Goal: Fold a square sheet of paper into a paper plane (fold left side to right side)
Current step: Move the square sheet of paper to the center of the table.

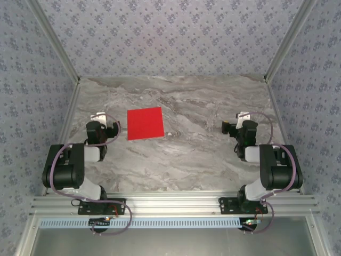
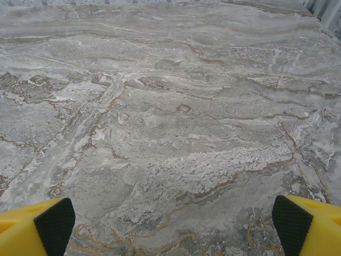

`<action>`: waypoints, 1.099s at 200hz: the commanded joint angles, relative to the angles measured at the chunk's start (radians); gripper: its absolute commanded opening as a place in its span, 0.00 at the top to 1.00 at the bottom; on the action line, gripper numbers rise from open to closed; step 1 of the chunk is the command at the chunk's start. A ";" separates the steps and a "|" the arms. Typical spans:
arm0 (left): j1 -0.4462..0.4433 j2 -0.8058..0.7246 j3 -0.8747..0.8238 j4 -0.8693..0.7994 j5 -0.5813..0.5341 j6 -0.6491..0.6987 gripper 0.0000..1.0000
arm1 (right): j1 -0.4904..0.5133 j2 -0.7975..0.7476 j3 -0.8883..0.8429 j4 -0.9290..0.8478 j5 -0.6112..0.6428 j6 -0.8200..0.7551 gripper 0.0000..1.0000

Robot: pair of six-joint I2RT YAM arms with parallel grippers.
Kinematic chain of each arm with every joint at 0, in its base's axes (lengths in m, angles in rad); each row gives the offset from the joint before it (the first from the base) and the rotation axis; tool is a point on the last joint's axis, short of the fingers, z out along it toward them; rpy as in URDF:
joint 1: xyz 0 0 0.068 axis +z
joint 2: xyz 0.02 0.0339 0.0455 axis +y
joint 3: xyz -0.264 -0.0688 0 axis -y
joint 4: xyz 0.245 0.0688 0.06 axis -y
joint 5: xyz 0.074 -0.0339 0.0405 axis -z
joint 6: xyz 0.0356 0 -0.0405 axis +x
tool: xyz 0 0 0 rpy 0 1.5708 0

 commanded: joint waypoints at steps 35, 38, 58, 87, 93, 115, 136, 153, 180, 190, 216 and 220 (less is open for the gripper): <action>0.001 -0.003 0.020 0.001 0.019 0.003 0.02 | -0.005 0.008 0.000 0.031 -0.003 -0.004 0.00; 0.001 -0.003 0.019 0.001 0.020 0.004 0.02 | -0.005 0.008 0.000 0.032 -0.003 -0.004 0.00; 0.001 -0.003 0.019 0.001 0.019 0.003 0.02 | -0.005 0.008 0.002 0.031 -0.003 -0.005 0.00; 0.001 -0.004 0.019 0.001 0.019 0.004 0.02 | -0.005 0.007 0.001 0.031 -0.003 -0.004 0.00; 0.000 -0.003 0.019 0.001 0.020 0.003 0.02 | -0.005 0.007 0.000 0.031 -0.003 -0.004 0.00; 0.001 -0.003 0.019 0.001 0.020 0.002 0.02 | -0.005 0.007 0.000 0.031 -0.003 -0.004 0.00; 0.001 -0.004 0.019 0.001 0.020 0.001 0.02 | -0.005 0.008 0.000 0.031 -0.003 -0.004 0.00; 0.002 -0.004 0.021 0.001 0.021 0.002 0.02 | -0.005 0.007 0.001 0.031 -0.003 -0.004 0.00; 0.003 -0.007 0.021 -0.001 0.011 -0.001 0.02 | -0.010 0.007 0.000 0.032 -0.009 -0.001 0.00; 0.002 -0.034 0.040 -0.055 -0.020 -0.016 0.02 | -0.012 -0.009 0.010 0.004 0.012 0.014 0.00; -0.006 -0.238 0.154 -0.456 -0.073 -0.091 0.02 | -0.048 -0.173 0.103 -0.323 0.098 0.115 0.00; -0.013 -0.273 0.168 -0.508 -0.084 -0.111 0.02 | -0.060 -0.205 0.117 -0.371 0.103 0.137 0.00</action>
